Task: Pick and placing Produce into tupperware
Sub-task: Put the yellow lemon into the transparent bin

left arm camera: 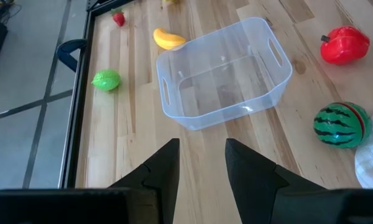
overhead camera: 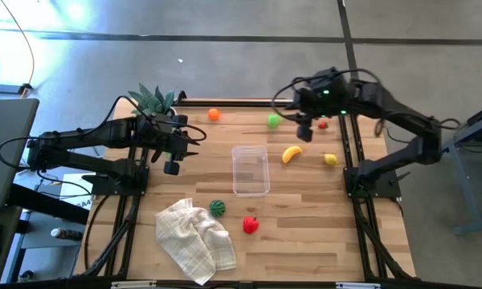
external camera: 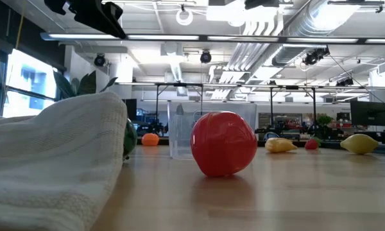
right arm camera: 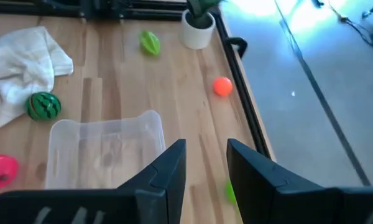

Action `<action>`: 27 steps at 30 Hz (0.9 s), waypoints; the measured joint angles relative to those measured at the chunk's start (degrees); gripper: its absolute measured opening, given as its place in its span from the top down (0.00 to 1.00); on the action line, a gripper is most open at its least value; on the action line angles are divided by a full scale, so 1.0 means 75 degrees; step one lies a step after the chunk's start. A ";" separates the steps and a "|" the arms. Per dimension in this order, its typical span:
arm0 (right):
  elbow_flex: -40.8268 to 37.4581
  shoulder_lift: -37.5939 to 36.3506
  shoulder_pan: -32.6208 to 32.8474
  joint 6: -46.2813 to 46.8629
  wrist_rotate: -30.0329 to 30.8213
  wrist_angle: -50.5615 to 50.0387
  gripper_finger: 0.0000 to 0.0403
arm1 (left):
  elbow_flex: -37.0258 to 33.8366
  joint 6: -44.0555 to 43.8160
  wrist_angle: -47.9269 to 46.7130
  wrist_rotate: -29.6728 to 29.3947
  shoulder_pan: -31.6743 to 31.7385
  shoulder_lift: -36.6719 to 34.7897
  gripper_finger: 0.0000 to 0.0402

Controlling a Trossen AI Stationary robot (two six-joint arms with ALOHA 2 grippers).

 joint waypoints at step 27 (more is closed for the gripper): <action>-0.3447 -0.2411 -0.0072 0.1567 0.0349 -0.1574 0.73 | 0.0000 0.0347 0.0060 -0.0001 0.0000 -0.0001 0.71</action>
